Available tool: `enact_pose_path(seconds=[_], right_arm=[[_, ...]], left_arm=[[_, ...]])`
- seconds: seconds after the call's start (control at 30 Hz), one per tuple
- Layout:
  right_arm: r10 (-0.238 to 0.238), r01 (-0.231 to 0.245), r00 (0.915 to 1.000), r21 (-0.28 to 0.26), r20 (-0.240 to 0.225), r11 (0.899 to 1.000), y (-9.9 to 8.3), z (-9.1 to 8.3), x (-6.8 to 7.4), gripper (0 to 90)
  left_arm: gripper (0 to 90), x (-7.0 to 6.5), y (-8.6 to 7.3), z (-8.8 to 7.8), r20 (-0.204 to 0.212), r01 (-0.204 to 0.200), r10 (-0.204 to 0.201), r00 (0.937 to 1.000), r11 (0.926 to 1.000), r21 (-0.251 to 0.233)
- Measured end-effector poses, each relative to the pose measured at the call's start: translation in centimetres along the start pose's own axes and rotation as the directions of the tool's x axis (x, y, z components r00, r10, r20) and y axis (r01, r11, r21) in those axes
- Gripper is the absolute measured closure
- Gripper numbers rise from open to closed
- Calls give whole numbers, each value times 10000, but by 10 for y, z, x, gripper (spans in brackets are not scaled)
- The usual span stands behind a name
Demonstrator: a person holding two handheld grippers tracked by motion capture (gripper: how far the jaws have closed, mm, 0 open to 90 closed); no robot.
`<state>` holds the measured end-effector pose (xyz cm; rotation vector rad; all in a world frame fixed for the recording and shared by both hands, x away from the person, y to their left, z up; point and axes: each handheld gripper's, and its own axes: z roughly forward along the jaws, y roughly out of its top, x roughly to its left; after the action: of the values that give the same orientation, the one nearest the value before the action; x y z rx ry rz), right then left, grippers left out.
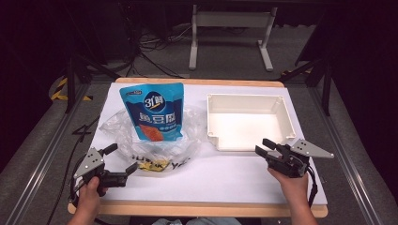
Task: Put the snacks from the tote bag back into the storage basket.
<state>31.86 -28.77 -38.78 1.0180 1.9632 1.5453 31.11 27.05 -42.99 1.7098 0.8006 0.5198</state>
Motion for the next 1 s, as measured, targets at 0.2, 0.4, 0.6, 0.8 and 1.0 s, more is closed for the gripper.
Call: enact_pose_path(seconds=[0.2,0.4,0.6,0.8,1.0], right_arm=[[-836,840,9960,130,-321,9964,12,-1,13,557],[-795,809,9954,259,-533,9964,13,2,14,537],[-1028,1032,9945,217,-212,9944,13,0,13,508],[-1366,1326,9880,-582,-726,9895,14,-3,14,456],[-1617,1578,9841,-564,-734,9859,17,-1,16,417]], left_arm=[[2,-1,1,-2,107,-12,13,9999,9999,-100],[2,0,0,-3,68,-20,20,10000,10000,2],[2,0,-1,-2,140,69,-68,9999,9999,-86],[2,2,-1,-2,127,120,-118,9998,9999,-122],[2,2,-1,-2,93,116,-116,9999,9999,-16]])
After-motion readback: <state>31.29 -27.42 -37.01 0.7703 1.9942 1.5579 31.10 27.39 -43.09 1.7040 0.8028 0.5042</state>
